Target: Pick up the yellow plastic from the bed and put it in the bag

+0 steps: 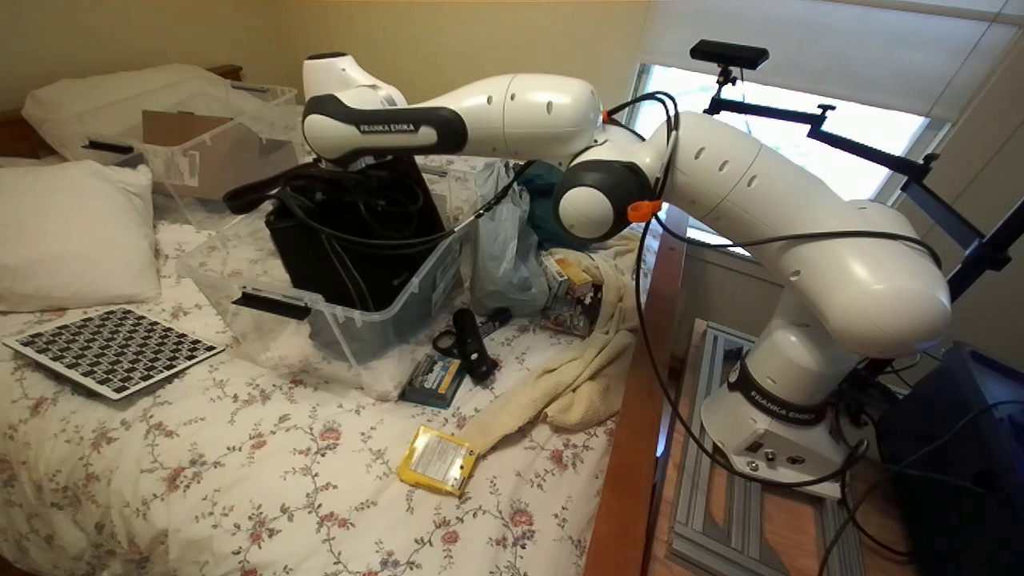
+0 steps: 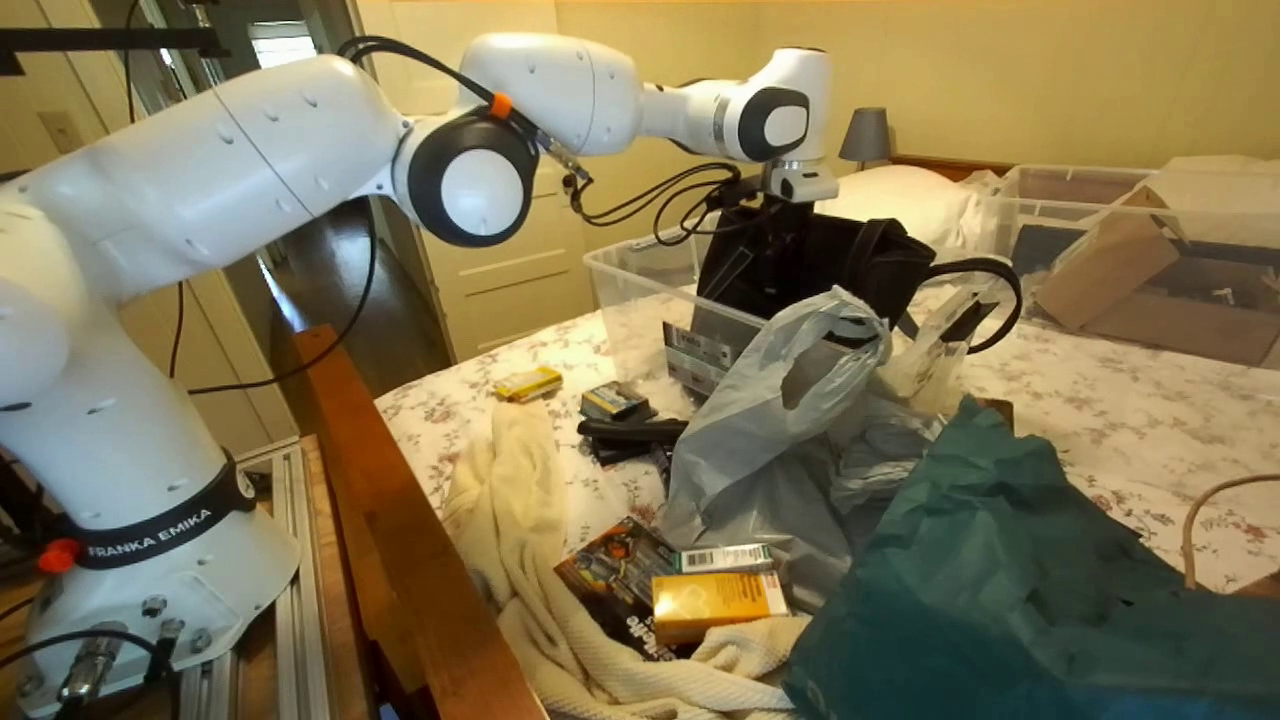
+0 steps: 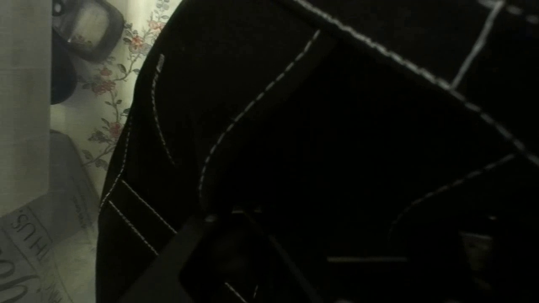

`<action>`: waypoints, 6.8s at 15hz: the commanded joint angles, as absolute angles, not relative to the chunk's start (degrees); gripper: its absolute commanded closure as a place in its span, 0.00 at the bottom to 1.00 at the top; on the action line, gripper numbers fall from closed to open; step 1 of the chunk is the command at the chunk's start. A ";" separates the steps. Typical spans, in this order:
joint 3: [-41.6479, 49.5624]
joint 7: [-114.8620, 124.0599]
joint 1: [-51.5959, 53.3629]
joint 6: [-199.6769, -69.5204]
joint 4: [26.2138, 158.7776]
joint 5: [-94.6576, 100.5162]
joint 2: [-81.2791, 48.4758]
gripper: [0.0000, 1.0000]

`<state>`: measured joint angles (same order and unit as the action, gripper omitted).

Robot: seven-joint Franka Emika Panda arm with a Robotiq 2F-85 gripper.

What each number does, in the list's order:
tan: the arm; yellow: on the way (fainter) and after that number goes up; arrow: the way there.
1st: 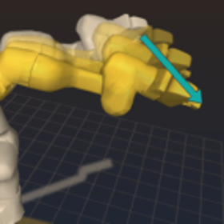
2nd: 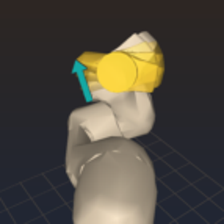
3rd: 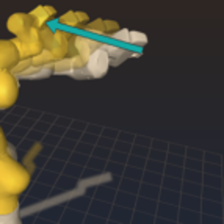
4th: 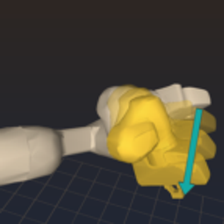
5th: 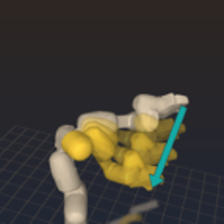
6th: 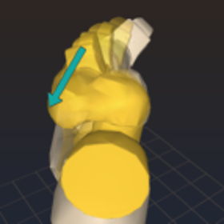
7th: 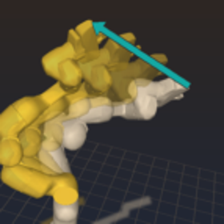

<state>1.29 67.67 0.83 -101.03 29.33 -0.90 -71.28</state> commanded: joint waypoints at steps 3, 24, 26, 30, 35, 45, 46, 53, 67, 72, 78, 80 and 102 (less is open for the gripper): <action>3.14 67.34 1.09 -94.02 28.12 0.74 -70.01 0.81; 10.05 71.70 7.59 -89.16 27.90 5.94 -64.45 0.99; 11.12 73.82 8.53 -89.16 28.08 6.37 -64.04 0.99; 12.24 75.68 10.01 -89.73 28.22 6.45 -63.71 0.99; 12.42 75.85 10.84 -88.77 28.87 5.46 -62.83 0.99; 12.16 77.30 11.87 -89.29 29.68 5.34 -63.24 0.99; 12.19 76.54 12.09 -88.84 30.05 5.63 -63.27 0.99; 11.87 89.41 11.50 -87.60 32.78 2.87 -62.13 0.99; 11.08 110.45 11.92 -83.01 33.34 1.17 -61.42 0.99; 10.38 109.90 12.25 -82.20 33.76 1.47 -61.31 0.99; 11.28 108.50 11.43 -82.67 30.68 2.78 -63.73 0.98; 11.27 108.50 11.45 -82.67 30.68 2.78 -63.74 0.98; 20.43 123.67 21.52 -85.15 42.80 11.17 -54.76 0.18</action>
